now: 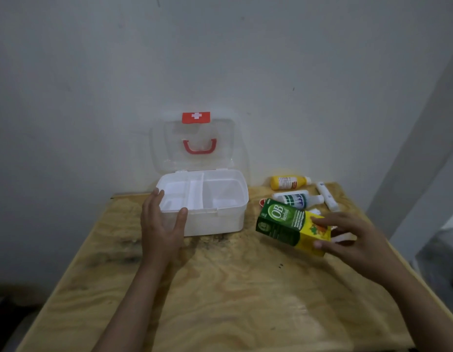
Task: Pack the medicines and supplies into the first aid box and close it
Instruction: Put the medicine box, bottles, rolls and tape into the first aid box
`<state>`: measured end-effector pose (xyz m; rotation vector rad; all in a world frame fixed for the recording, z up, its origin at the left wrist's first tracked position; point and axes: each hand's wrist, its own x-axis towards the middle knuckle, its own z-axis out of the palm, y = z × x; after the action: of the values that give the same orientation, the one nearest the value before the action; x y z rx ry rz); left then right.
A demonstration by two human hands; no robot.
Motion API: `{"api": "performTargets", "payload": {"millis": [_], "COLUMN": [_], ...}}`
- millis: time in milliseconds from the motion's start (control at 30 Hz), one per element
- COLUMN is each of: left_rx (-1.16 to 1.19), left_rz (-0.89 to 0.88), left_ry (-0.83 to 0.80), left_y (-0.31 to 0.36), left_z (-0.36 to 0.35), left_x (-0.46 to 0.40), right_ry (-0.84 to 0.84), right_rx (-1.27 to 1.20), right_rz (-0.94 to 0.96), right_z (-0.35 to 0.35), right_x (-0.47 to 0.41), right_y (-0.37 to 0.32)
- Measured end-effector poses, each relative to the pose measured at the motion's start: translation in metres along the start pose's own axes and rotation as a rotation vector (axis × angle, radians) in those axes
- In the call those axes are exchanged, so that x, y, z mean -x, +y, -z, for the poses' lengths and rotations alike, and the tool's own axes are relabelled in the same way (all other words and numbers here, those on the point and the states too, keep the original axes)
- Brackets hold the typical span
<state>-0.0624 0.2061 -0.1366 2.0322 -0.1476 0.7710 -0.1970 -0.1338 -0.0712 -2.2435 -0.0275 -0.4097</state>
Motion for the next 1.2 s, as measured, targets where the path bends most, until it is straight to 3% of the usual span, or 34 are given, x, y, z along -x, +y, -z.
{"api": "performTargets", "payload": {"millis": [167,333,567,967,1200], "left_rx": [0.033,0.035,0.027,0.061,0.043], "left_rz": [-0.010,-0.021,-0.011,-0.032,-0.025], "left_ry": [0.020,0.027,0.008,0.007,0.016], "left_y": [-0.002,-0.001,-0.003,-0.004,-0.005], "left_z": [-0.005,-0.006,-0.005,-0.003,-0.004], "left_x": [0.001,0.001,0.002,0.001,0.001], "right_ry": [0.112,0.096,-0.078,-0.383,-0.468], "right_rx": [-0.001,0.272,0.683,0.510,0.505], "right_rz": [0.166,0.305,0.288,0.087,-0.012], "right_z": [0.005,-0.013,-0.066,-0.135,-0.162], "right_x": [-0.039,-0.093,-0.149,-0.165,-0.168], "right_y": [-0.044,-0.094,-0.136,-0.108,-0.104]}}
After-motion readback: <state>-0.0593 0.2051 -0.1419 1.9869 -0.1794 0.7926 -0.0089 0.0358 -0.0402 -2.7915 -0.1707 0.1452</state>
